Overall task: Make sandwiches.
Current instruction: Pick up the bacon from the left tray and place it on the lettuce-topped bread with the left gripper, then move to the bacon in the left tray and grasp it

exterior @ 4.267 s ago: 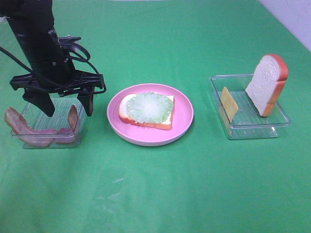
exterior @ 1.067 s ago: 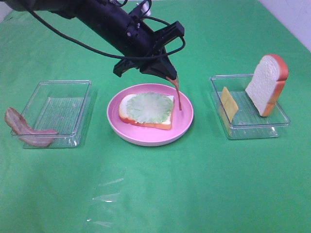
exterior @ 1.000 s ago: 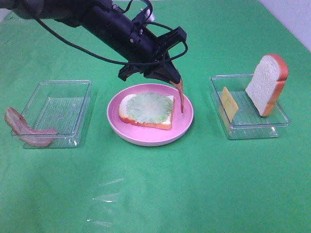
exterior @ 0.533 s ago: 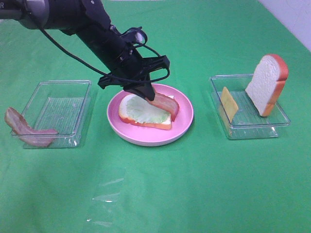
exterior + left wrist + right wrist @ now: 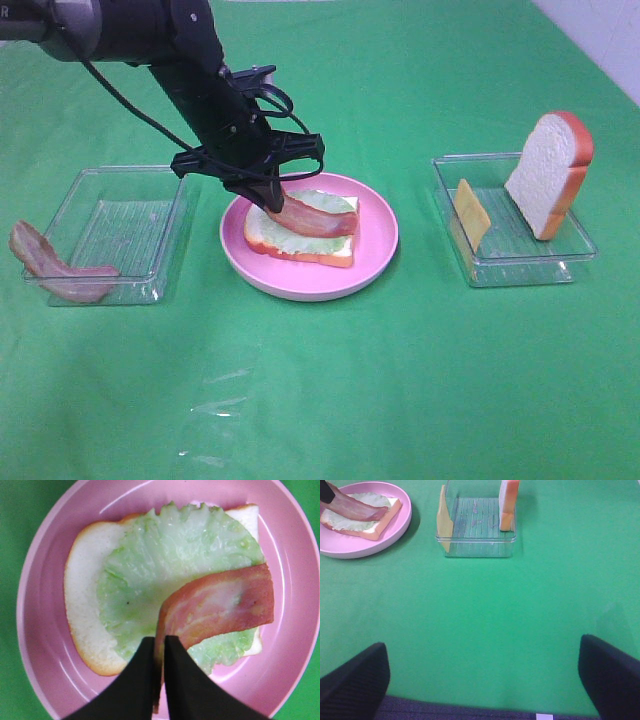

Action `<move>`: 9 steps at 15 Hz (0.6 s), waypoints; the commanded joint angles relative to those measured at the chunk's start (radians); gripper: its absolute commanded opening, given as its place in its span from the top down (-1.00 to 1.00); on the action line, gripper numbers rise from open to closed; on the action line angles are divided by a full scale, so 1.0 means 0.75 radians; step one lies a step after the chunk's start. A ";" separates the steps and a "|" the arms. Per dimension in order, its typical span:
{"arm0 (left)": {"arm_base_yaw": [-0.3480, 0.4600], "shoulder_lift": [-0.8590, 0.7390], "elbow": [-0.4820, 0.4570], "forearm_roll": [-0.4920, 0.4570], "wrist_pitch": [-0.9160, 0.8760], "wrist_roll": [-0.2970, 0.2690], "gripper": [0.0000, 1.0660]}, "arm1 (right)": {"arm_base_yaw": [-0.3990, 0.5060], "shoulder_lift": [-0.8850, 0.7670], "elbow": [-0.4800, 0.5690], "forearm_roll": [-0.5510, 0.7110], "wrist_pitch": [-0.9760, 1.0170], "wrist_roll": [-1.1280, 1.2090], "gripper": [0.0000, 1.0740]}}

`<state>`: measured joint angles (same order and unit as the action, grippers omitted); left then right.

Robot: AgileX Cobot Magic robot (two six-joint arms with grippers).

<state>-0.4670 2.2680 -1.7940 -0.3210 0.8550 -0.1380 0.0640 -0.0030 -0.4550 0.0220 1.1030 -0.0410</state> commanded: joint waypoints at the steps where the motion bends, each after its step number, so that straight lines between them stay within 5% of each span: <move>1: -0.005 0.000 -0.004 -0.001 0.005 -0.011 0.19 | -0.005 -0.043 0.005 0.005 -0.008 0.005 -0.83; 3: -0.005 -0.007 -0.007 -0.001 0.035 -0.007 -0.92 | -0.005 -0.043 0.005 0.005 -0.008 0.005 -0.83; 9: -0.005 -0.155 -0.069 0.053 0.128 0.005 -0.89 | -0.005 -0.043 0.005 0.005 -0.008 0.005 -0.83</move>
<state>-0.4670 2.1660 -1.8400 -0.2880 0.9330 -0.1370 0.0640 -0.0030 -0.4550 0.0220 1.1030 -0.0410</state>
